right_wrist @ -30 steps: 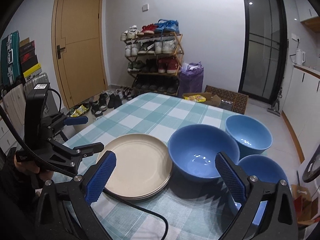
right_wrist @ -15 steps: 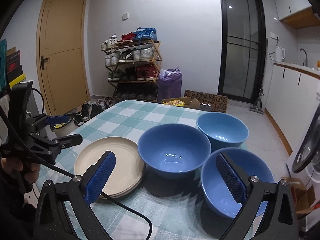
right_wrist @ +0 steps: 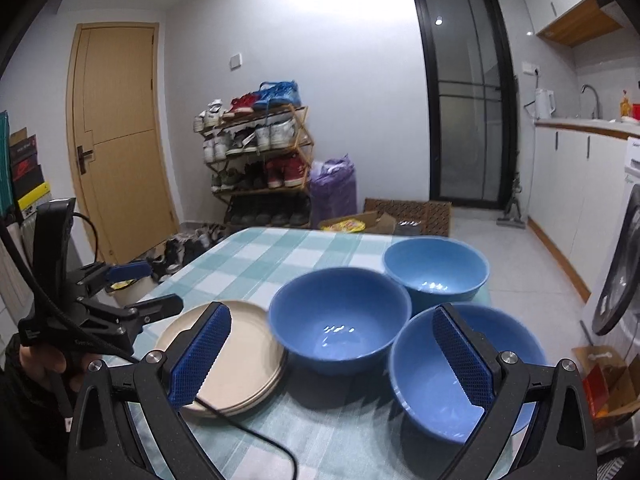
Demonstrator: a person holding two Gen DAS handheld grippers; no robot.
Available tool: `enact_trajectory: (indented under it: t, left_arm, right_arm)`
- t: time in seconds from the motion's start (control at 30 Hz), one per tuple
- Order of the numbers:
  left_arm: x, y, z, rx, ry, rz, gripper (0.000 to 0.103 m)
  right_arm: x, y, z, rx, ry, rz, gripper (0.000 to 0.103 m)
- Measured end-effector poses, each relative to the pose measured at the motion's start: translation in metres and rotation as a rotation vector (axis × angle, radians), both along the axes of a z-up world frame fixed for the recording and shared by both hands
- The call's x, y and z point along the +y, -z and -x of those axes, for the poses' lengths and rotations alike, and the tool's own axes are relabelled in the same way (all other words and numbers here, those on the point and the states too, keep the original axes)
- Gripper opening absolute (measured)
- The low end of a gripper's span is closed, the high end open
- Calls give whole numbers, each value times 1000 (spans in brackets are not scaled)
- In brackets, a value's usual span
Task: Organize plates and bowls
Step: 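Raise both tools up and away from the plate stack, then move both open tools toward the blue bowls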
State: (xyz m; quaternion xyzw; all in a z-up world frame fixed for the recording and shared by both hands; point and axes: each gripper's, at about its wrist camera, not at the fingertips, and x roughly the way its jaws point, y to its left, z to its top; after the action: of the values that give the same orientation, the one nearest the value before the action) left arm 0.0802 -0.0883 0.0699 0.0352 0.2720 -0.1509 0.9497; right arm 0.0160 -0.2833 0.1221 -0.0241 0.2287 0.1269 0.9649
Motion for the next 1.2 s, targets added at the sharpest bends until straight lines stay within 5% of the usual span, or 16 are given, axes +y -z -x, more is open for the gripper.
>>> enact_trajectory:
  t: [0.4,0.73,1.2]
  left_arm:
    - [-8,-10,-19,-28,1,20,100]
    - [-20,-12,-35,-39,5,44,100]
    - [-44,-30,-66,-74,-58,161,101]
  right_arm:
    - [-25,-36,-5,-156,112,3,102]
    - [-52,-57,-23,-310,241,-148,102]
    - [-45,-65,-56,-365,345,-238,102]
